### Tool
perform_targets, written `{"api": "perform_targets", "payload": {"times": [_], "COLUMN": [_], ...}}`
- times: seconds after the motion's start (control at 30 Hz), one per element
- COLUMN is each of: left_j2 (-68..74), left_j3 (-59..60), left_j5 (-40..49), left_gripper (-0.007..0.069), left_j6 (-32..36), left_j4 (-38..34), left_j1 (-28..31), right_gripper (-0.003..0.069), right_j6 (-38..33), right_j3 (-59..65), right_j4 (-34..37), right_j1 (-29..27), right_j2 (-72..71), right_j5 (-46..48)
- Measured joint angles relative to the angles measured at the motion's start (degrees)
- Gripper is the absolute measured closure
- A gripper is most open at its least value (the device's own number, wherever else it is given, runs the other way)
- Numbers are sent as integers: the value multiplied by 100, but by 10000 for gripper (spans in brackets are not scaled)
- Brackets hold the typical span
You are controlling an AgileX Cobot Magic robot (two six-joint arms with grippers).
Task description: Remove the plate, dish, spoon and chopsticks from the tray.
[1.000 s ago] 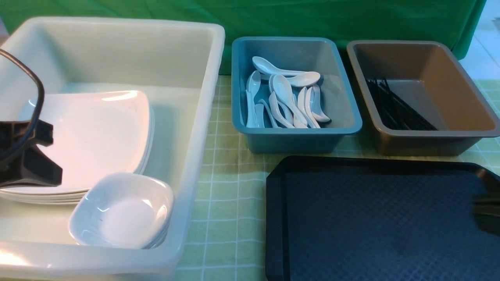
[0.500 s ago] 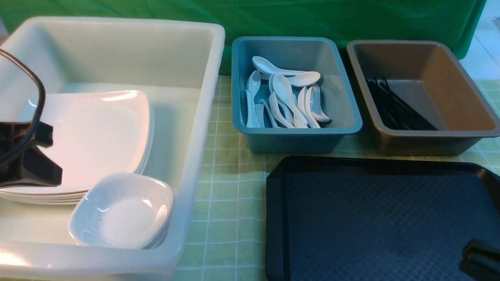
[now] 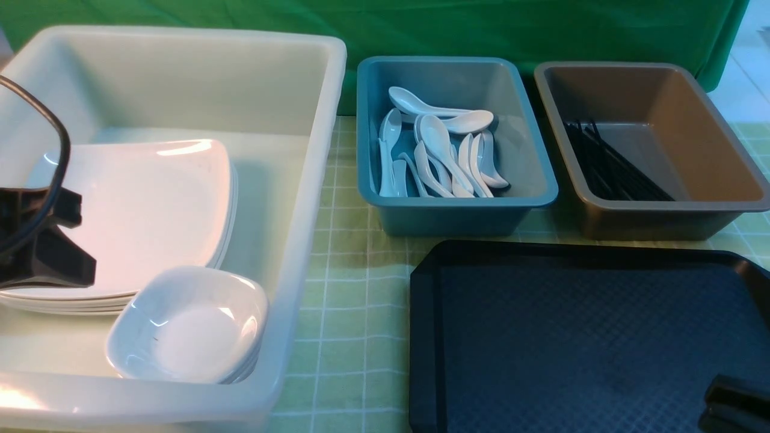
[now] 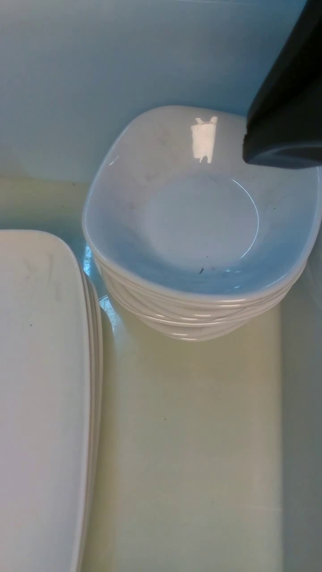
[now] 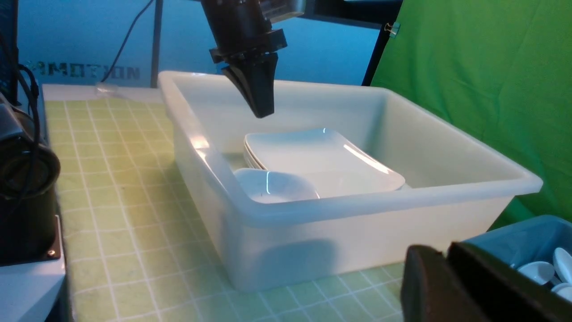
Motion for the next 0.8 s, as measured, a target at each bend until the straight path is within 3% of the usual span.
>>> {"api": "perform_targets", "payload": {"times": [0.3, 0.47, 0.8], "left_j2": [0, 0, 0], "left_j3": [0, 0, 0], "left_j5": [0, -81, -426], "left_gripper": [634, 630, 630], "left_j6": [0, 0, 0], "left_j4": [6, 28, 37], "left_j1": [0, 0, 0], "right_gripper": [579, 574, 552], "right_j6": [0, 0, 0], "right_j3": [0, 16, 1630], "right_j4": [0, 0, 0], "right_j1": [-29, -662, -3789], "right_j2": [-135, -271, -1473], "right_j5": [42, 37, -224]}}
